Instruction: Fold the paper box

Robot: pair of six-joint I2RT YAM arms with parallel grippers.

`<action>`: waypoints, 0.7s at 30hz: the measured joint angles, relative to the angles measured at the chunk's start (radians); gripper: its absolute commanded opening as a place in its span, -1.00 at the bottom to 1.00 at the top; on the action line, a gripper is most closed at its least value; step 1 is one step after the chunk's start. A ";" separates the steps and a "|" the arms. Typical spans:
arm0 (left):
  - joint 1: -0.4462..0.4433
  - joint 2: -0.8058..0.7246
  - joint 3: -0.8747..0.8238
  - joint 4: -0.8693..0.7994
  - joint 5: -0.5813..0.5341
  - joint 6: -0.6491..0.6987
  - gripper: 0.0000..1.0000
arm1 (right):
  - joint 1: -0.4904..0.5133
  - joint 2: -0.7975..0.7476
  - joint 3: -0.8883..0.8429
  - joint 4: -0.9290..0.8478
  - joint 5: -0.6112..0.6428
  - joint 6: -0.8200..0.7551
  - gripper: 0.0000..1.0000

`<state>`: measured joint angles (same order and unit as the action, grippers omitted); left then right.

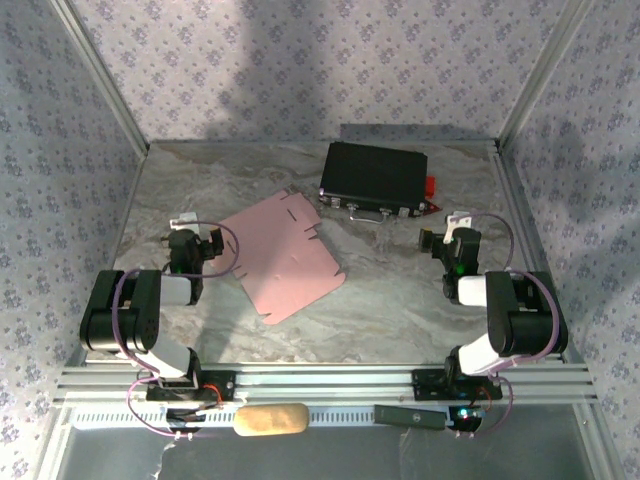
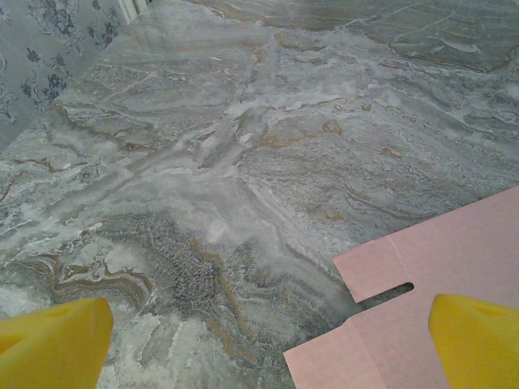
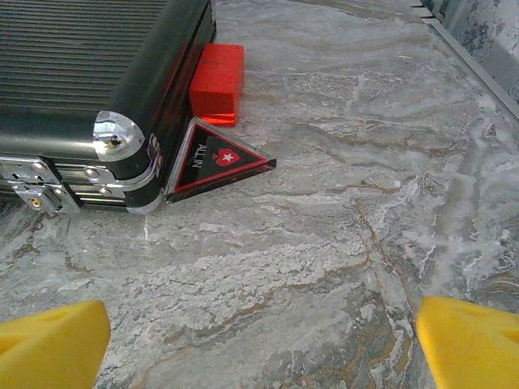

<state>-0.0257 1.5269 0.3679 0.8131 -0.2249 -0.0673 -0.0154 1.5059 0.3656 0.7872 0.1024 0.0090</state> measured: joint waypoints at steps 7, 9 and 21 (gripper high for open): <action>-0.074 -0.125 -0.001 -0.082 -0.077 0.050 1.00 | 0.060 -0.146 -0.001 -0.072 0.160 -0.010 0.98; -0.144 -0.274 0.022 -0.174 -0.119 0.065 1.00 | 0.137 -0.279 0.005 -0.145 0.230 -0.030 0.98; -0.036 -0.385 0.602 -1.075 0.155 -0.584 0.33 | 0.271 -0.573 0.700 -0.922 -0.040 0.430 0.53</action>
<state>-0.0620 1.1416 0.9695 -0.2623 -0.0696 -0.6518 0.2558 0.9325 1.0660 -0.1349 0.0628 0.4393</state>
